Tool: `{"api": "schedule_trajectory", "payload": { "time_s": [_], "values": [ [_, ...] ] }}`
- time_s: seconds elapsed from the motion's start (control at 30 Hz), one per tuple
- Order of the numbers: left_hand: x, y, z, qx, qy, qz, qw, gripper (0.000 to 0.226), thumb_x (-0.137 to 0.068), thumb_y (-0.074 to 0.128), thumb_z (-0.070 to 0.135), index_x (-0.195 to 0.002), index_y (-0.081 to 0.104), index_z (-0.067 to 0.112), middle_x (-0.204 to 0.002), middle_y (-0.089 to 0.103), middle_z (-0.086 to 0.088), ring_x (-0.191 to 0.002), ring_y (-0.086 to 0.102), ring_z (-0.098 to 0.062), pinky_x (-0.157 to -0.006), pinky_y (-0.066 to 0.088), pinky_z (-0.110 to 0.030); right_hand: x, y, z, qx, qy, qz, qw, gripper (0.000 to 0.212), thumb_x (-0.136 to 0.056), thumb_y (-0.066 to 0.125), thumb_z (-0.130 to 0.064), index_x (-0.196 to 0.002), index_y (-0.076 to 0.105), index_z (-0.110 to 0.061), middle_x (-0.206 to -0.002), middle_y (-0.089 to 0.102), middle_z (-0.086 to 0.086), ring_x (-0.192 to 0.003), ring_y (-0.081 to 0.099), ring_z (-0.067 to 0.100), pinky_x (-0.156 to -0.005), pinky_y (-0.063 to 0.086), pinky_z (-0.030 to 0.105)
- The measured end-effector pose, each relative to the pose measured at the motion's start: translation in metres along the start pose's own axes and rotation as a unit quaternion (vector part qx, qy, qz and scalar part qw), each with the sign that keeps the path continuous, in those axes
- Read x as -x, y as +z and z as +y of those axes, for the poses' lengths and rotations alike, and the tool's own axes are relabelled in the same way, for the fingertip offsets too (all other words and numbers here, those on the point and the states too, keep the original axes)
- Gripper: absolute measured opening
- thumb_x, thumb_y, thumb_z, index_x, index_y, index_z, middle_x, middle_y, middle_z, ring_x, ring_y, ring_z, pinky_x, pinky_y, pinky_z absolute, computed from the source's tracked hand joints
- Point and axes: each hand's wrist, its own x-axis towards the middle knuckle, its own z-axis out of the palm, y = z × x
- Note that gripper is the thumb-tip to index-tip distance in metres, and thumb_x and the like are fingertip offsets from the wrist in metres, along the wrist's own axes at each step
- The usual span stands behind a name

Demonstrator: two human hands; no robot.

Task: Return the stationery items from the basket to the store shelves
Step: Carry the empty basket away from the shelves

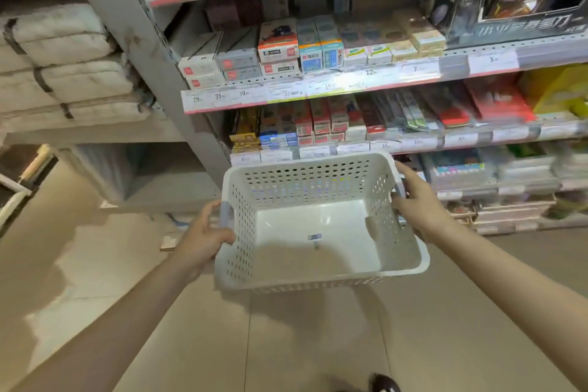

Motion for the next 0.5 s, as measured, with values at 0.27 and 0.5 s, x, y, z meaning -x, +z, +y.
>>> {"api": "schedule_trajectory", "payload": {
  "time_s": [0.27, 0.5],
  "values": [
    [-0.044, 0.046, -0.072, 0.001, -0.027, -0.024, 0.999, 0.056, -0.078, 0.054, -0.011, -0.112, 0.05, 0.034, -0.103, 0.063, -0.008, -0.097, 0.061, -0.034, -0.083, 0.05, -0.055, -0.021, 0.01, 0.114, -0.026, 0.123, 0.051, 0.991, 0.024, -0.079, 0.05, 0.015, -0.08, 0.063, -0.005, -0.073, 0.06, 0.012, -0.056, 0.054, 0.02, -0.049, 0.045, 0.023],
    [-0.098, 0.097, -0.147, 0.003, -0.044, -0.02, 0.999, 0.059, -0.083, 0.052, -0.009, -0.132, 0.041, 0.022, -0.101, 0.06, -0.001, -0.091, 0.058, -0.022, -0.085, 0.051, -0.051, -0.056, 0.021, 0.21, -0.048, 0.125, 0.036, 0.99, 0.031, -0.076, 0.051, 0.016, -0.086, 0.067, -0.009, -0.084, 0.066, 0.017, -0.08, 0.066, 0.041, -0.076, 0.055, 0.051]
  ]
}}
